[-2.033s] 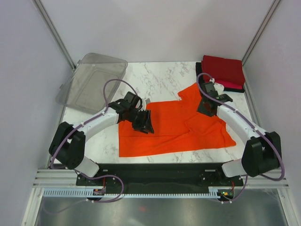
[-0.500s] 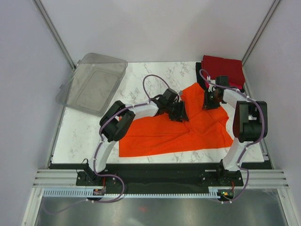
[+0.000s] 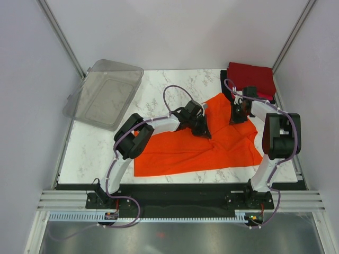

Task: Fold and stack the t-shirts
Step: Fold the tshirt

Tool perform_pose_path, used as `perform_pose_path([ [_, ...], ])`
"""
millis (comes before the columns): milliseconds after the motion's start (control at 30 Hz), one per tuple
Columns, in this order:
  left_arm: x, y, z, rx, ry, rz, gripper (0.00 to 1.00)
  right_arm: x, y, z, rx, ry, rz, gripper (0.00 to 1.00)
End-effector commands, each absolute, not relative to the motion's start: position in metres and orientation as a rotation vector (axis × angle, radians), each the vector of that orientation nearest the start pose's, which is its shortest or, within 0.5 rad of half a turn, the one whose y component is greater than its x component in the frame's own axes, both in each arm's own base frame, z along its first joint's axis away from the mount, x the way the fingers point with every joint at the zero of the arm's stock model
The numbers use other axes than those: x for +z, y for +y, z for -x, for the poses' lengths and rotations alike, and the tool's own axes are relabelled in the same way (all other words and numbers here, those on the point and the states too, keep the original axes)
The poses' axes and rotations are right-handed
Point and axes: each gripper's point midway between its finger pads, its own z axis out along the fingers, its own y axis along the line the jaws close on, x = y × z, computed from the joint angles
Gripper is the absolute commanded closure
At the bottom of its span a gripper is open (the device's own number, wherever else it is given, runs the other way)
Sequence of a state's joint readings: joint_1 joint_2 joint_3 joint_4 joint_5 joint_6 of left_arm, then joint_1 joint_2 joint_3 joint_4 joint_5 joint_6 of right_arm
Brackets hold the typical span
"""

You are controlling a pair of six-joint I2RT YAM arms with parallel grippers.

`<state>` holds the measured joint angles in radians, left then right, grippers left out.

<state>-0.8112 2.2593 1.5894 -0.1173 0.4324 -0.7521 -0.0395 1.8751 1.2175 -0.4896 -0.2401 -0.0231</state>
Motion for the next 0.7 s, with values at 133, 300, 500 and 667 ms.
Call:
perform_pose_path([
  [133,0.072,-0.485,-0.305,-1.283,2.529,-0.380,0.98,0.045,0.033,-0.406,0.346,2.596,0.083,1.00],
  [300,0.080,-0.485,-0.303,-1.270,2.513,-0.388,0.98,0.050,0.038,-0.407,0.358,2.568,0.095,1.00],
  [500,0.085,-0.477,-0.303,-1.220,2.503,-0.392,0.98,0.056,0.042,-0.409,0.339,2.512,0.126,1.00],
  [667,0.085,-0.474,-0.303,-1.188,2.500,-0.387,0.98,0.062,0.045,-0.414,0.347,2.461,0.146,1.00],
])
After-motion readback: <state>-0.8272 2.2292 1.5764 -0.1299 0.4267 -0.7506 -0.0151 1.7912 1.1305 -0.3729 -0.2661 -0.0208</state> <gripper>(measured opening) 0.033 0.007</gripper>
